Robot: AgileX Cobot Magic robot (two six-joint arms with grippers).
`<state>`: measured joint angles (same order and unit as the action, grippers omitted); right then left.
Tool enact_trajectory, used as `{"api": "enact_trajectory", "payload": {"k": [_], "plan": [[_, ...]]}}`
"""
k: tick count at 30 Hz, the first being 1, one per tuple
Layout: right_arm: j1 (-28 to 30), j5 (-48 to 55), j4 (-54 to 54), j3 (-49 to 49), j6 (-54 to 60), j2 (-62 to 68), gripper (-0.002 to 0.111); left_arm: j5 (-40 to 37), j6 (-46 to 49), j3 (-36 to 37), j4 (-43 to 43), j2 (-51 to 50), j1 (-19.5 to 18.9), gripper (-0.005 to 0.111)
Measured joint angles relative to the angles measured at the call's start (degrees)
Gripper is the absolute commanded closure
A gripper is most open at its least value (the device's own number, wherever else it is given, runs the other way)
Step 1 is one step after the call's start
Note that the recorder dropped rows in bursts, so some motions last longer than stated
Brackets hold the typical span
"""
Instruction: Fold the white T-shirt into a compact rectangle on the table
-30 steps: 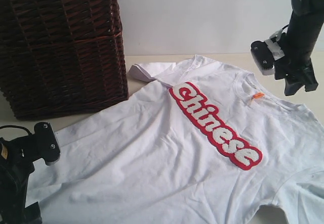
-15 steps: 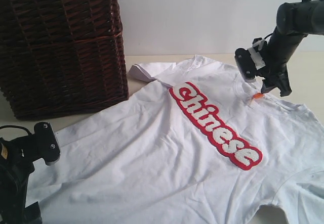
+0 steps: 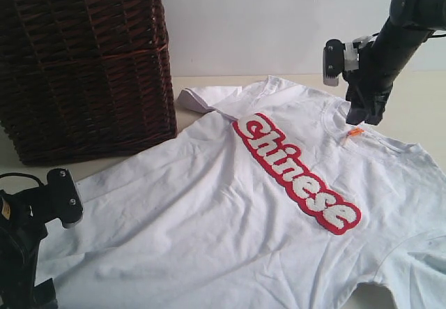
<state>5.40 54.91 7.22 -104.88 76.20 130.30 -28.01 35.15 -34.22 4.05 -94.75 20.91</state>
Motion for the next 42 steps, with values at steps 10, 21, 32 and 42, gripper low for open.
{"api": "enact_trajectory", "payload": {"k": [10,21,32,42], "plan": [[0.0,8.2,5.4,0.0,-20.7,-1.8,0.058,0.1,0.0,0.0,0.0,0.0,0.0,0.002],[0.0,8.6,5.7,0.0,-31.0,-1.8,0.092,0.1,0.0,0.0,0.0,0.0,0.0,0.002],[0.0,-0.3,-3.8,0.0,-45.3,1.0,0.096,0.1,0.1,0.0,0.0,0.0,0.0,0.002],[0.0,-5.3,-8.0,0.0,-53.1,0.8,0.108,0.1,0.1,0.0,0.0,0.0,0.0,0.002]]}}
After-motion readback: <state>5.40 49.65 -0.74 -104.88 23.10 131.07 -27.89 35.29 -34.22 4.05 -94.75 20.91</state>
